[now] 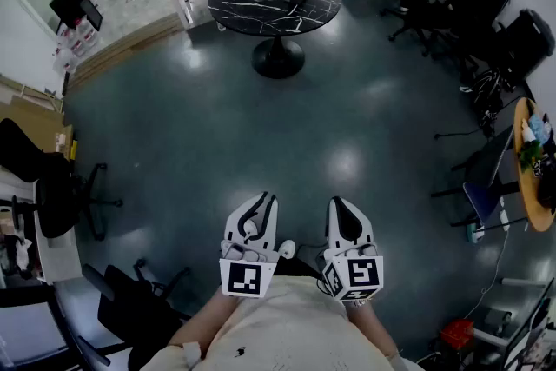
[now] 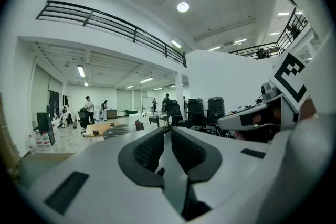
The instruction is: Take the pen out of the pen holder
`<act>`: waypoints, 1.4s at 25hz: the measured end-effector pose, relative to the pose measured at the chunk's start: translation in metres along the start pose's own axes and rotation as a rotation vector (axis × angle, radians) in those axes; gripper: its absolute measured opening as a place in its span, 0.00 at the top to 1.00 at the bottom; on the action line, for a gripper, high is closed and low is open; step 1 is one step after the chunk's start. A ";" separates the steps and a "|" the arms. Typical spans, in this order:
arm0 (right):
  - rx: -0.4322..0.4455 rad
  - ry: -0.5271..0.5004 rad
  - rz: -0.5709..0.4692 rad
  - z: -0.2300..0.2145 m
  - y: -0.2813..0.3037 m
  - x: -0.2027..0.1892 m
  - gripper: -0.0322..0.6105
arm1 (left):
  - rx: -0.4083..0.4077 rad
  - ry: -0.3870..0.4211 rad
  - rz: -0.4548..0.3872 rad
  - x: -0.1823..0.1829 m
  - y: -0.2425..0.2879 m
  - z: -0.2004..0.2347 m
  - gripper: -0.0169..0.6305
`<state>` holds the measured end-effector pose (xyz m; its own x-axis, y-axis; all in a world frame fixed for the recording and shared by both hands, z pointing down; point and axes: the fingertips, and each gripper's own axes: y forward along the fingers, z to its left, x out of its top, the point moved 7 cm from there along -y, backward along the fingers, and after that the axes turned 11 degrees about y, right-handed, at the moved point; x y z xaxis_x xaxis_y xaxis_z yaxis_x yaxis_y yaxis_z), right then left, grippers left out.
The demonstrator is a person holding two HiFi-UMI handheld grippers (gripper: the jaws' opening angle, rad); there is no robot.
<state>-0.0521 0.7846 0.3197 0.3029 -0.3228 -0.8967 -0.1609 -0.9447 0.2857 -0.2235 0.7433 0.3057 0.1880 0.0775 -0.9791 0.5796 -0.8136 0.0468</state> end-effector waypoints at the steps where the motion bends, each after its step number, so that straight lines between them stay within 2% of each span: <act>1: -0.003 0.001 -0.001 0.001 0.003 0.001 0.92 | -0.003 0.011 0.002 0.000 0.003 0.005 0.89; 5: -0.015 0.006 -0.007 0.002 0.021 0.004 0.92 | 0.002 0.007 0.006 -0.006 0.016 0.022 0.89; 8: -0.027 0.009 0.003 -0.001 0.038 0.003 0.92 | -0.024 0.059 0.011 -0.014 0.030 0.032 0.89; 12: -0.042 0.011 0.019 -0.003 0.068 0.008 0.92 | -0.037 0.046 0.012 -0.023 0.060 0.050 0.89; 15: -0.058 0.008 0.024 -0.004 0.098 0.019 0.92 | -0.090 0.119 0.029 -0.023 0.087 0.070 0.89; 17: -0.064 -0.009 0.021 -0.001 0.124 0.029 0.92 | -0.108 0.137 0.027 -0.024 0.106 0.090 0.89; 23: -0.087 -0.007 -0.007 0.018 0.194 0.056 0.92 | -0.123 0.145 0.001 -0.026 0.154 0.155 0.89; 28: -0.075 0.002 -0.026 0.040 0.243 0.071 0.92 | -0.102 0.147 -0.041 -0.021 0.188 0.206 0.89; 35: -0.085 -0.003 -0.019 0.037 0.281 0.084 0.92 | -0.148 0.132 -0.035 -0.030 0.226 0.218 0.89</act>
<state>-0.1070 0.4947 0.3121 0.3019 -0.3049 -0.9033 -0.0745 -0.9521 0.2965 -0.2709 0.4317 0.3029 0.2621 0.1870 -0.9468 0.6958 -0.7164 0.0511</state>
